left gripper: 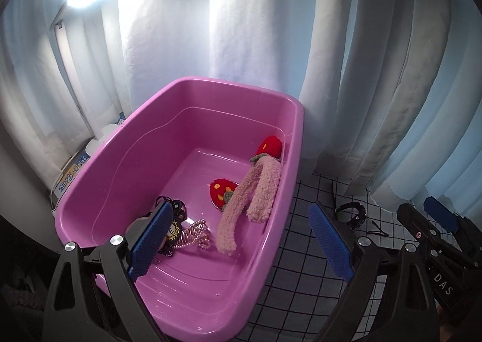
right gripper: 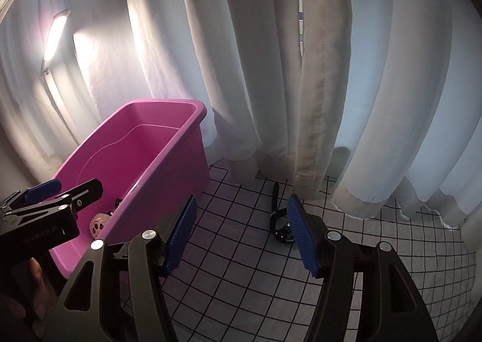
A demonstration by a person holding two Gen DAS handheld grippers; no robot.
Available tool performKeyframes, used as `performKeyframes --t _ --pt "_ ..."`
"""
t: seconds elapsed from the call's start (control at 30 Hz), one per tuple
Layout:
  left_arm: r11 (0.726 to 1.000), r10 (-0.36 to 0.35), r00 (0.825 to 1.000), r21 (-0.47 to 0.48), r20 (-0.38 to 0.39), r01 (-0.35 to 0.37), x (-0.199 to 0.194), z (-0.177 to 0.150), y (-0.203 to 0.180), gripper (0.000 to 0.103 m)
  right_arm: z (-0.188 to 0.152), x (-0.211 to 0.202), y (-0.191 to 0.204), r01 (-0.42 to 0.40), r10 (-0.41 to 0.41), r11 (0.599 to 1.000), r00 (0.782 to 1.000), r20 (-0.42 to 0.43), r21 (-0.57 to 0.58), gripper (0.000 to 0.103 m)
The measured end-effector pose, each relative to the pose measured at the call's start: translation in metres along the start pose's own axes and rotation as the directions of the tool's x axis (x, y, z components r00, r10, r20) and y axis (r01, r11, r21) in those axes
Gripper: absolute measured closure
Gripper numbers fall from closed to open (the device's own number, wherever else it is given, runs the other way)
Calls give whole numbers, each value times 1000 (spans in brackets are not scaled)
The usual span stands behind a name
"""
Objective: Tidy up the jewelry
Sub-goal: 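Move the left tool to the black wristwatch while the right tool approaches the brown hair clip, then close the left tool on the wristwatch while the right tool grips the hair clip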
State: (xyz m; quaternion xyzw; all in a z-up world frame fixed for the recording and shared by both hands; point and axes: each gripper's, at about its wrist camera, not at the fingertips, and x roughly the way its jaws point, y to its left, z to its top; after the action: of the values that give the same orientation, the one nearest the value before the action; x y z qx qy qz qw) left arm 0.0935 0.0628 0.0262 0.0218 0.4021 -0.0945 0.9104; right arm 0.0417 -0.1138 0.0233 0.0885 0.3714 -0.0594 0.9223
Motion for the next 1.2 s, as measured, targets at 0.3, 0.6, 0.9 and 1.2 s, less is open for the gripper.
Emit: performKeyframes --t 0.3,0.6,0.9,1.2 --pt "994 -97 995 57 -20 98 14 -11 -66 11 -49 -2 -87 103 -96 988 994 -59 116 44" --pt "982 -124 989 132 -85 135 61 -34 -122 11 -77 25 -139 131 -112 979 986 -122 159 44" --pt "970 -125 981 190 -150 153 129 -58 -156 11 -99 87 -163 84 -60 989 980 -192 122 44" --pt "975 -122 972 161 -199 155 184 -67 -166 11 -100 144 -174 -31 40 999 966 -256 42 44"
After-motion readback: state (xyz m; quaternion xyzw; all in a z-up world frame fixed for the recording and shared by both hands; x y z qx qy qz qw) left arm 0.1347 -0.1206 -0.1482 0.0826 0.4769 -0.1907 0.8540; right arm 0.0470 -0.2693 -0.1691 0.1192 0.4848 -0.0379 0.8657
